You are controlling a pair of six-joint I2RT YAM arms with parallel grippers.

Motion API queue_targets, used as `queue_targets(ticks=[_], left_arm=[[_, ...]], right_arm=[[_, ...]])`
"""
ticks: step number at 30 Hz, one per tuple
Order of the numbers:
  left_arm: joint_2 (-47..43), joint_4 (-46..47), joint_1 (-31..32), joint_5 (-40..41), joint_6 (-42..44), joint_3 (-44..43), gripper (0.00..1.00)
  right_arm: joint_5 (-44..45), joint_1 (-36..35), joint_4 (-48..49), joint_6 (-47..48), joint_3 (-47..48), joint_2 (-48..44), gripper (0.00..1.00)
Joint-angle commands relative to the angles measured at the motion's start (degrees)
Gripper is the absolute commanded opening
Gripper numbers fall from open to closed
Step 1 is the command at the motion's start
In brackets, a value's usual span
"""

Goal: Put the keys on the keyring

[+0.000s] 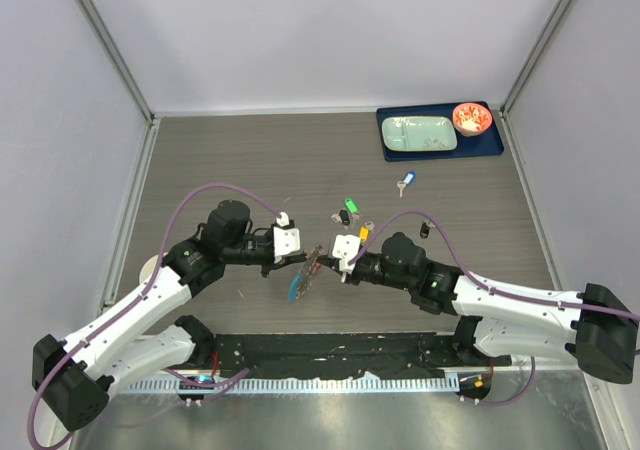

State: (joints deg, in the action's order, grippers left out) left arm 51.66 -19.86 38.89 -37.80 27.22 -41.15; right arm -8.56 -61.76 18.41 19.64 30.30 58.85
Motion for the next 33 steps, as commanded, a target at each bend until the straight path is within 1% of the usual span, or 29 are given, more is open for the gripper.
queue_targets(ticks=[1, 25, 33], left_arm=[[0.28, 2.72, 0.22, -1.75, -0.5, -0.43, 0.0], [0.55, 2.72, 0.22, -2.54, -0.59, -0.51, 0.0], [0.9, 3.86, 0.22, -3.33, -2.26, -0.6, 0.0]], right_arm=[[1.0, -0.38, 3.47, 0.84, 0.37, -0.84, 0.01], [0.3, -0.47, 2.86, 1.54, 1.16, -0.23, 0.01], [-0.06, -1.0, 2.33, 2.07, 1.86, 0.56, 0.01]])
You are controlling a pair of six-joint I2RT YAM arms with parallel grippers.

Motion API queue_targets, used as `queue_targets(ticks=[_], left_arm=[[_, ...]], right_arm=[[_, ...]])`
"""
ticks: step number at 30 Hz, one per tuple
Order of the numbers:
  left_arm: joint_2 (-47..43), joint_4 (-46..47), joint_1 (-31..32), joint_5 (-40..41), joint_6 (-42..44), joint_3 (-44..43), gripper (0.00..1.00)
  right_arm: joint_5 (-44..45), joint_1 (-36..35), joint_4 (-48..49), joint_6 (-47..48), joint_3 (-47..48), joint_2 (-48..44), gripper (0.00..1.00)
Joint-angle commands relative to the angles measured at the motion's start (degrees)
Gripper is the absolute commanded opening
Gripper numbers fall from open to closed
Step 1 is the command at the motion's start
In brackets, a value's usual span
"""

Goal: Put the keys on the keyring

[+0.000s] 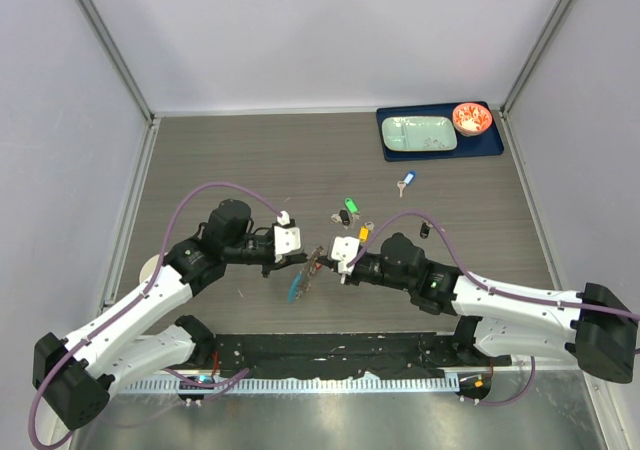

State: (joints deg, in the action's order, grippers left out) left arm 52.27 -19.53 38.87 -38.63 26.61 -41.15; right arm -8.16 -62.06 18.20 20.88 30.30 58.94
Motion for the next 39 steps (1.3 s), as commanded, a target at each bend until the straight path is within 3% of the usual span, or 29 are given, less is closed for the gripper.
queue_targets(ticks=[1, 39], left_arm=[[0.55, 3.45, 0.15, -2.76, -1.82, -0.69, 0.0], [0.64, 3.18, 1.03, -1.71, -2.97, -1.57, 0.0]], right_arm=[[-0.45, -0.69, 2.55, 0.82, 1.95, 0.48, 0.01], [1.04, -2.8, 1.05, 3.37, 5.9, -0.32, 0.01]])
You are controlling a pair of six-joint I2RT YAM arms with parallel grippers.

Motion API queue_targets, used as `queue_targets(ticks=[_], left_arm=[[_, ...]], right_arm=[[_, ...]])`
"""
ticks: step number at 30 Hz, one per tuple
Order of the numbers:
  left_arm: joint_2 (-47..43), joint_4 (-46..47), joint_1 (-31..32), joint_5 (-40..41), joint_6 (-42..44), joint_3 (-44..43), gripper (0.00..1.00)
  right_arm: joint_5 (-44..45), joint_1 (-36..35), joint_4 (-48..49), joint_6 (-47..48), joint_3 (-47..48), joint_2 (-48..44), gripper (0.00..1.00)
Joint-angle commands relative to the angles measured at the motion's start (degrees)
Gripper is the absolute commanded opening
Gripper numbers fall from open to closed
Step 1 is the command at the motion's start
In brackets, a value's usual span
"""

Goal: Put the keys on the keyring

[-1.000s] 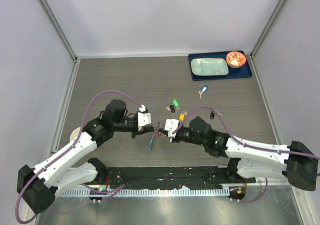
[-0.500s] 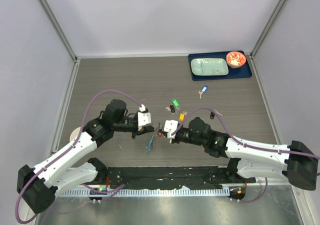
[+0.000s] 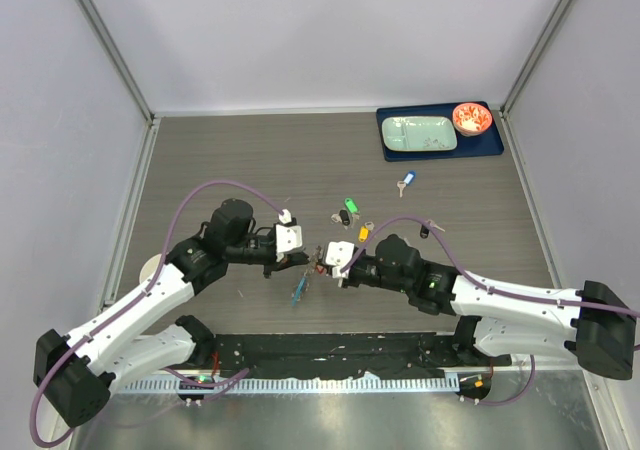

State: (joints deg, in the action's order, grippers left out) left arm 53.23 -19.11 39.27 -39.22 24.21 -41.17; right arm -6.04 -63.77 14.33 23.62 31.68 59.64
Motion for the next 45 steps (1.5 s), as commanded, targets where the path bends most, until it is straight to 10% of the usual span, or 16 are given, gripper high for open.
queue_targets(ticks=[1, 45], left_arm=[[-0.41, 2.68, 0.64, -0.95, -0.48, -1.55, 0.0], [-4.28, 3.38, 1.69, 7.05, -5.91, -2.16, 0.0]], right_arm=[[-1.08, -1.18, 4.83, 0.55, 4.7, -1.01, 0.01], [0.33, -2.68, 2.72, 3.28, 7.26, 0.13, 0.01]])
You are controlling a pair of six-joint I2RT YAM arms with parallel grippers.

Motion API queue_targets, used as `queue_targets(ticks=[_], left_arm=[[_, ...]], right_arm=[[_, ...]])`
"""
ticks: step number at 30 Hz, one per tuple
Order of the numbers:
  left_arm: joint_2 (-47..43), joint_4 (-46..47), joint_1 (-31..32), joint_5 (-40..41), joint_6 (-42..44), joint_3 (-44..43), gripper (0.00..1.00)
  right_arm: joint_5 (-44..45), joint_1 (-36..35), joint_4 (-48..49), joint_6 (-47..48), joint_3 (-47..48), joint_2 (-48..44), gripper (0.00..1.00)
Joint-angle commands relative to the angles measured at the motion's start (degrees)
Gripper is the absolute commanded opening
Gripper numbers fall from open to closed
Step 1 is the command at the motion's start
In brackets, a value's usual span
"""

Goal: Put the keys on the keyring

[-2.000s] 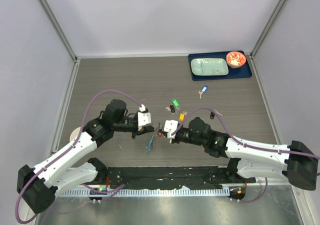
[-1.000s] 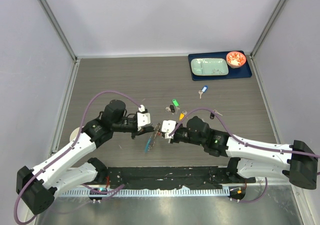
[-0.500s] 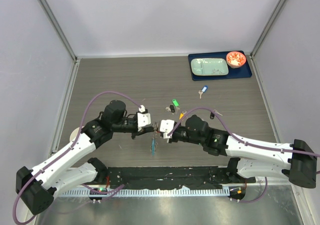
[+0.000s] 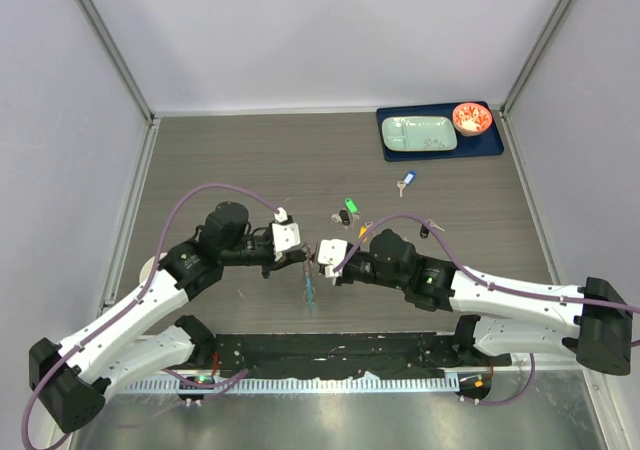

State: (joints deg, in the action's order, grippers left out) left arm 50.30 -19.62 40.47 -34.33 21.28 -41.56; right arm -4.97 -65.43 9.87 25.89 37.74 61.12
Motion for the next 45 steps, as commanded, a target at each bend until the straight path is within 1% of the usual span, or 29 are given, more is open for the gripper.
queue_targets(ticks=[1, 6, 12, 19, 21, 24, 28, 33, 36, 38, 42, 43, 45], left_arm=[[-1.52, 4.75, 0.4, 2.33, -4.74, -1.77, 0.0], [-1.61, 7.05, 0.4, 4.53, -10.2, -1.68, 0.0], [-3.37, 9.77, 0.4, 6.55, -16.61, 1.04, 0.0], [-9.6, 16.18, 0.4, 9.1, -21.01, 5.16, 0.0], [-10.31, 19.33, 0.4, 9.19, -24.25, 6.66, 0.0], [-11.28, 23.64, 0.4, 9.28, -25.76, 9.12, 0.0], [-11.72, 25.24, 0.49, 9.45, -26.29, 10.18, 0.0], [-14.0, 30.51, 0.49, 10.51, -27.69, 14.22, 0.0], [-14.88, 34.81, 0.4, 10.33, -28.83, 16.95, 0.0], [-15.06, 37.09, 0.4, 9.98, -29.54, 18.09, 0.0], [-15.06, 38.51, 0.49, 9.1, -30.07, 18.97, 0.0], [-14.97, 38.43, 0.49, 8.75, -30.07, 18.97, 0.0], [-14.71, 38.25, 0.4, 7.7, -30.15, 18.97, 0.0]], right_arm=[[-0.31, -1.02, 7.27, 1.18, 0.94, -1.44, 0.01], [0.14, -1.02, 8.06, 1.71, -0.38, -1.53, 0.01], [0.05, -1.02, 9.12, 1.53, -1.44, -2.06, 0.01], [-0.39, -0.93, 9.38, 0.74, -1.79, -1.97, 0.01], [-0.48, -1.02, 9.38, 0.48, -1.88, -1.54, 0.01], [-0.13, -1.02, 9.73, -0.84, -2.23, -1.18, 0.01], [0.14, -1.02, 10.35, -3.65, -2.75, -1.0, 0.01], [-1.44, -0.32, 10.96, -8.21, -3.98, -1.79, 0.01], [-4.6, 0.91, 13.15, -11.2, -5.47, -2.67, 0.01], [-7.14, 1.88, 16.57, -12.96, -6.44, -3.46, 0.01], [-12.95, 5.57, 23.6, -19.19, -9.51, -3.91, 0.01], [-13.48, 6.62, 26.84, -20.08, -10.13, -4.08, 0.01], [-14.01, 7.07, 29.58, -21.05, -11.54, -4.17, 0.01]])
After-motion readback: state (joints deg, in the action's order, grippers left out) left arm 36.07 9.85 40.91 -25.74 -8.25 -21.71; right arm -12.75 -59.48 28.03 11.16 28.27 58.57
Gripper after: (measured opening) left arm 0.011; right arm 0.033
